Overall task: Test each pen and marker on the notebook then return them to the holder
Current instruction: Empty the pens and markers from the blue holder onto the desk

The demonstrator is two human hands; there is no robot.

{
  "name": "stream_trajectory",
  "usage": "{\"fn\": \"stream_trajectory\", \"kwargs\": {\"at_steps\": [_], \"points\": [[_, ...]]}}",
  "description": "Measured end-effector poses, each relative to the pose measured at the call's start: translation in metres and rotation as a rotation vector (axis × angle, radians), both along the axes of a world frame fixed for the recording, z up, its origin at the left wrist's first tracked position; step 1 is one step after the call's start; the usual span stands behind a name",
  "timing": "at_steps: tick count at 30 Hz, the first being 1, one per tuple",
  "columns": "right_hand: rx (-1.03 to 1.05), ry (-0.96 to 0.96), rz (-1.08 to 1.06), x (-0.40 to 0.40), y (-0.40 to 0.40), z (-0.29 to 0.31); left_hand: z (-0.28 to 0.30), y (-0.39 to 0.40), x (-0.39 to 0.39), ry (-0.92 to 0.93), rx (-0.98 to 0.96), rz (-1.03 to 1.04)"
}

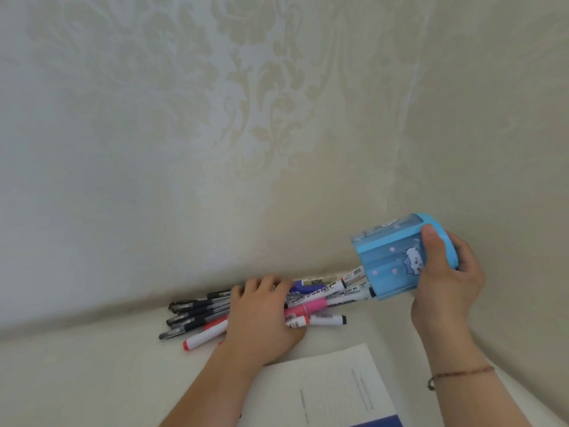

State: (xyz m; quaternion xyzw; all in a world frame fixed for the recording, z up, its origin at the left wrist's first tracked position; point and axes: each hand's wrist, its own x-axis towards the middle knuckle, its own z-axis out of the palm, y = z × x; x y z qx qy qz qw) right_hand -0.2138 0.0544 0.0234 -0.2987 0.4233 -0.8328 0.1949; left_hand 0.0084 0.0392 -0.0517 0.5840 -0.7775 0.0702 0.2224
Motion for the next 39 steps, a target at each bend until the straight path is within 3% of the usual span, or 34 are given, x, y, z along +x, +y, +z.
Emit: {"fn": "stream_trajectory", "kwargs": {"at_steps": [7,11,14,16,18,21,23,25,27,28,30,33,35,39], "points": [[-0.075,-0.111,-0.002,-0.011,0.007,0.013,0.005,0.007,-0.01,-0.083,0.175,-0.222],[-0.021,-0.226,0.045,-0.009,0.009,0.018,0.007,0.009,-0.007,-0.115,0.153,-0.101],[0.132,-0.355,0.236,-0.007,0.007,0.018,0.009,0.007,-0.008,-0.065,0.071,-0.053],[0.265,-0.428,0.456,-0.006,0.005,0.02,0.011,0.009,-0.012,0.053,-0.014,-0.16],[0.387,-0.446,0.66,0.003,0.008,0.023,0.019,0.017,-0.02,0.236,0.03,-0.316],[0.478,-0.304,1.067,0.033,0.012,0.023,0.025,0.028,-0.03,0.726,0.162,-0.462],[0.511,-0.199,1.185,0.048,0.012,0.021,0.02,0.027,-0.029,1.007,0.163,-0.489],[0.565,0.091,1.057,0.057,0.017,0.025,0.019,0.026,-0.026,1.144,0.077,-0.495],[0.54,0.342,0.782,0.055,0.02,0.029,0.025,0.027,-0.028,1.239,0.038,-0.503],[0.452,0.437,0.69,0.054,0.024,0.033,0.027,0.027,-0.03,1.27,0.055,-0.502],[0.325,0.622,0.82,0.038,0.035,0.033,0.028,0.027,-0.035,1.247,0.083,-0.439],[0.311,0.902,0.948,0.024,0.029,0.035,0.028,0.031,-0.04,1.191,0.082,-0.357],[0.352,1.064,0.762,0.024,0.029,0.039,0.031,0.035,-0.043,1.149,0.08,-0.366],[0.345,0.997,0.535,0.002,0.038,0.048,0.027,0.037,-0.042,0.942,0.238,-0.403]]}}
